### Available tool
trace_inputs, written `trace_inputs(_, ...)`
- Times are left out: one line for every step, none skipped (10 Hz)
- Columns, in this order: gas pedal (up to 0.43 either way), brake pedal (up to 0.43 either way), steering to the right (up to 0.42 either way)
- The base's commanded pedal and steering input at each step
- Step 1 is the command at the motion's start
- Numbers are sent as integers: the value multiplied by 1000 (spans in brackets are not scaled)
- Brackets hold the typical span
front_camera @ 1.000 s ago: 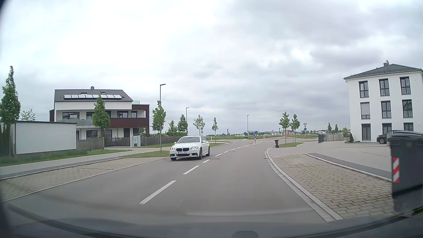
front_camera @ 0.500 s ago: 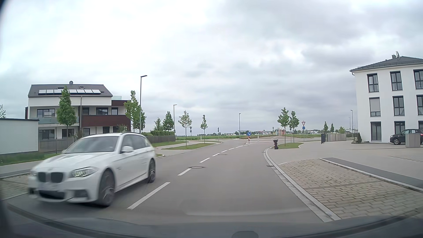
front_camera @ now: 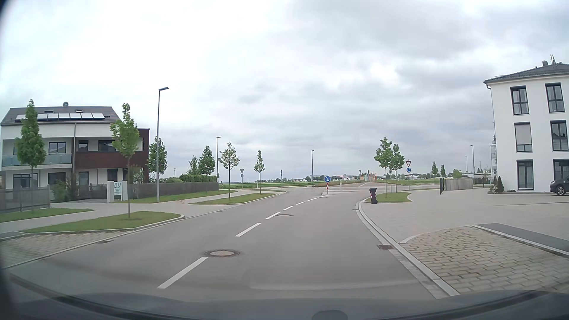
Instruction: Follow the waypoints while adhering to traffic rules and regulations
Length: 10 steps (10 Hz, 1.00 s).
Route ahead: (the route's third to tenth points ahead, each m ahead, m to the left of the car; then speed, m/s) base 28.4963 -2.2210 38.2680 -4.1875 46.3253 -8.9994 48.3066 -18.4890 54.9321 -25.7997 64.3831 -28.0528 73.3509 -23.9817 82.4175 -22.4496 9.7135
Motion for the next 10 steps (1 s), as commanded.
trace_inputs(87, 0, 27)
trace_inputs(87, 0, 27)
trace_inputs(87, 0, 27)
trace_inputs(67, 0, 27)
trace_inputs(0, 0, 27)
trace_inputs(0, 0, 27)
trace_inputs(0, 0, 27)
trace_inputs(0, 0, 28)
trace_inputs(0, 0, 28)
trace_inputs(0, 0, 28)
